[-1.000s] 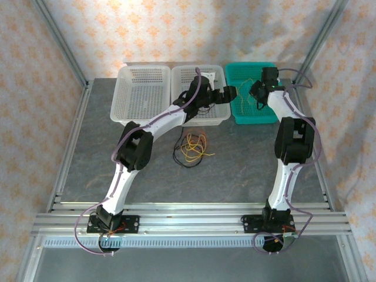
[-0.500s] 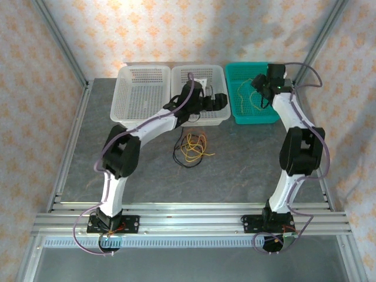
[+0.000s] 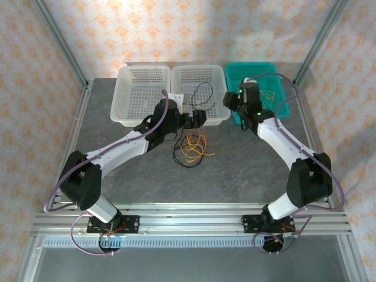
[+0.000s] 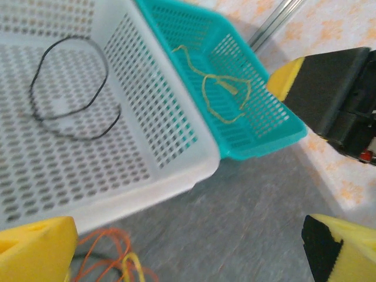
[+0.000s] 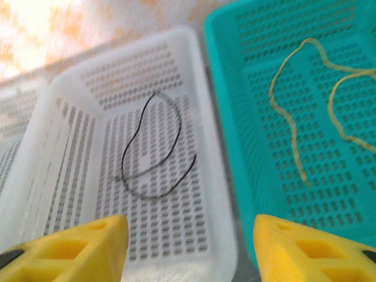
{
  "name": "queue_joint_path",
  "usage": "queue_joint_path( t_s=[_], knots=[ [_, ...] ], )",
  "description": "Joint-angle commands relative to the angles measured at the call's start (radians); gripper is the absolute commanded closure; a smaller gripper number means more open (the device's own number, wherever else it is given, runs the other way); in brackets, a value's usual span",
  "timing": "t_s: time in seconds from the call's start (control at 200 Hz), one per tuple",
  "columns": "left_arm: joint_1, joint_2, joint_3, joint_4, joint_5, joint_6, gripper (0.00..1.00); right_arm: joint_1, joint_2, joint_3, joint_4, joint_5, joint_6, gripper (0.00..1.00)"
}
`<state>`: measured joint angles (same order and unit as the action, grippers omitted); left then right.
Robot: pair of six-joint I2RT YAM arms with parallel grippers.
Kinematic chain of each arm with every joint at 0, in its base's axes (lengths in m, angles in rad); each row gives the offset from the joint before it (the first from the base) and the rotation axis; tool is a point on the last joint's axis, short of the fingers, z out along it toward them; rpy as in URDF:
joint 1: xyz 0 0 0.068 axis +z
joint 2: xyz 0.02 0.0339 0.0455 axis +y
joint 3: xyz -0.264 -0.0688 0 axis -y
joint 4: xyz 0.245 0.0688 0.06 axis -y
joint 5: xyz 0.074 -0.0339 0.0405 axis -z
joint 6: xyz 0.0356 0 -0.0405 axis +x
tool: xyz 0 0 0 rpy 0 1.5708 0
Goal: Untangle the cables
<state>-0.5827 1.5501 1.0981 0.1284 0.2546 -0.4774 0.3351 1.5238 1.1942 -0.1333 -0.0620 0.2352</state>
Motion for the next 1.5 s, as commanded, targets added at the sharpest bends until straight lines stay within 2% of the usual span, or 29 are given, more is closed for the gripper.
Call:
queue_joint_path(
  t_s=[0.0,0.235,0.406,0.571,0.821,1.227,1.492],
  knots=[
    [-0.005,-0.074,-0.082,0.056,-0.05,-0.039,0.01,0.07,-0.049,-0.05,0.03,0.057,0.031,0.42],
    [-0.005,-0.191,-0.282,0.131,-0.099,-0.153,0.01,0.263,-0.068,-0.161,0.047,0.149,0.21,0.48],
    [-0.005,-0.263,-0.426,0.193,-0.14,-0.227,0.01,0.346,-0.02,-0.182,0.015,0.175,0.344,0.49],
    [0.001,-0.287,-0.523,0.256,-0.142,-0.295,0.01,0.369,0.048,-0.168,-0.016,0.179,0.42,0.5],
    [0.038,-0.289,-0.623,0.382,-0.101,-0.374,0.01,0.378,0.107,-0.165,-0.005,0.166,0.438,0.51],
    [0.06,-0.262,-0.636,0.414,-0.066,-0.375,0.03,0.384,0.217,-0.115,0.017,0.118,0.457,0.53],
    [0.06,-0.243,-0.63,0.423,-0.054,-0.369,0.04,0.386,0.257,-0.096,0.016,0.094,0.458,0.63]
  ],
)
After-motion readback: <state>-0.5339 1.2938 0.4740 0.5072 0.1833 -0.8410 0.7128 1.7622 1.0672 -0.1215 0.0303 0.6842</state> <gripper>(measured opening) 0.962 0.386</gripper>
